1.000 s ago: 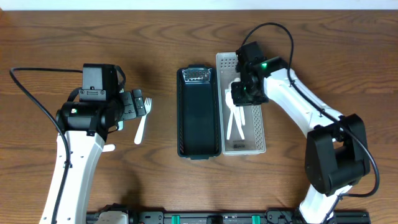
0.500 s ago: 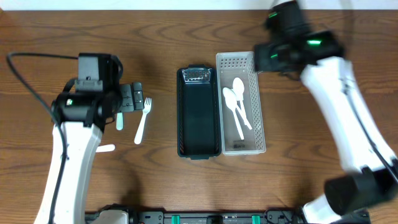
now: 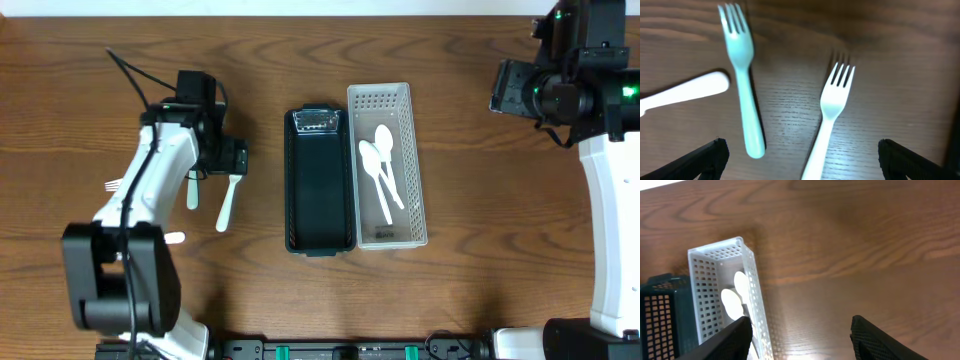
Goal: Pack container
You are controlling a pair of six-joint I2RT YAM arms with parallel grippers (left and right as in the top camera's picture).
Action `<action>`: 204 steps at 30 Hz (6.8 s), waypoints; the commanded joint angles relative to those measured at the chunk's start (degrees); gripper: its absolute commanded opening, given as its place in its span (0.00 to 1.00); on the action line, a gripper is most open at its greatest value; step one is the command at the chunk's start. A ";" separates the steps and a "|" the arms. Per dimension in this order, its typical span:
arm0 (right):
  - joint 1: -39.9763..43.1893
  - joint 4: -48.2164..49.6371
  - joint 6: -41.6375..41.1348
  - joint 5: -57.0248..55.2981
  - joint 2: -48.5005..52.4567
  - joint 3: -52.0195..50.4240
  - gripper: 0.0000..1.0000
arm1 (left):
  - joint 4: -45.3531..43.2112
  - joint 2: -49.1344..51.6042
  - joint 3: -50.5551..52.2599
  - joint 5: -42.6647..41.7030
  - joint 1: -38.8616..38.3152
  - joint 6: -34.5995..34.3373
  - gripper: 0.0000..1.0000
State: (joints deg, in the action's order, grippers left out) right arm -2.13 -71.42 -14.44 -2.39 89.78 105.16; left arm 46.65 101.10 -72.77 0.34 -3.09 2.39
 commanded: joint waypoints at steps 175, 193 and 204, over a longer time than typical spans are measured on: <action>4.11 0.11 2.78 -5.18 0.33 0.11 0.62 | 4.07 18.27 -10.40 -7.85 8.61 10.38 0.06; 4.52 1.05 3.85 -5.11 0.33 0.11 0.62 | 18.82 -9.55 -24.33 -7.87 -14.43 -14.93 0.06; 4.52 -0.20 3.82 -5.09 0.33 0.11 0.61 | 10.95 -2.82 -18.75 -7.85 -28.63 -25.90 0.06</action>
State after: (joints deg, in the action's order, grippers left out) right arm 1.76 -71.24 -11.44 -6.52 89.84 105.16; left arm 58.43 94.78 -93.47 -7.64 -30.63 -20.25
